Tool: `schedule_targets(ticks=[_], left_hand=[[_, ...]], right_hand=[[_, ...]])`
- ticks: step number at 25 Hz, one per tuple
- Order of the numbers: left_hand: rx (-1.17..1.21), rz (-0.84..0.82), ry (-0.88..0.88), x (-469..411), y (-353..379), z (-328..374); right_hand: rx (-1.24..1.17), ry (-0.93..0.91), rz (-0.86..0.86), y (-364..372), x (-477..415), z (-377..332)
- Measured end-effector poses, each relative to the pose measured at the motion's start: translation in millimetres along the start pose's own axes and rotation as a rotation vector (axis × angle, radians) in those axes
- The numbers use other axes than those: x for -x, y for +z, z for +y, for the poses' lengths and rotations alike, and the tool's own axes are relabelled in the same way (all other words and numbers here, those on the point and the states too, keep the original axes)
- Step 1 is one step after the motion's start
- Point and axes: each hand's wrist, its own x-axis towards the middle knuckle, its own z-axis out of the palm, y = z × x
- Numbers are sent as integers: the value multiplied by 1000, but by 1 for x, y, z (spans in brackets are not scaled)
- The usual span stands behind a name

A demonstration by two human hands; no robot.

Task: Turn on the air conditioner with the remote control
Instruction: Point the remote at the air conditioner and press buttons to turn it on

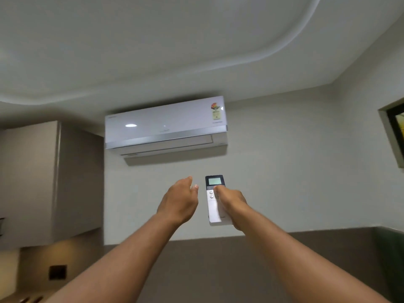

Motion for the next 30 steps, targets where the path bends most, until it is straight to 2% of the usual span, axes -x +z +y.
schedule_targets(ticks=[3,7,10,20,30], left_hand=[[-264,-18,68,-8,-34,-40],[-379,13,84,-8,-49,-61],[-388,-4,69,-5,-48,-62],[-362,-22,17,-1,-54,-74],[-369,-37,21,5,-58,-74]], right_hand=[[-10,-24,-27,30,-1,-13],[5,-33,-25,53,-1,-19],[22,-56,5,57,-4,-20],[47,-35,-85,62,5,-26],[56,-39,-99,63,14,-29]])
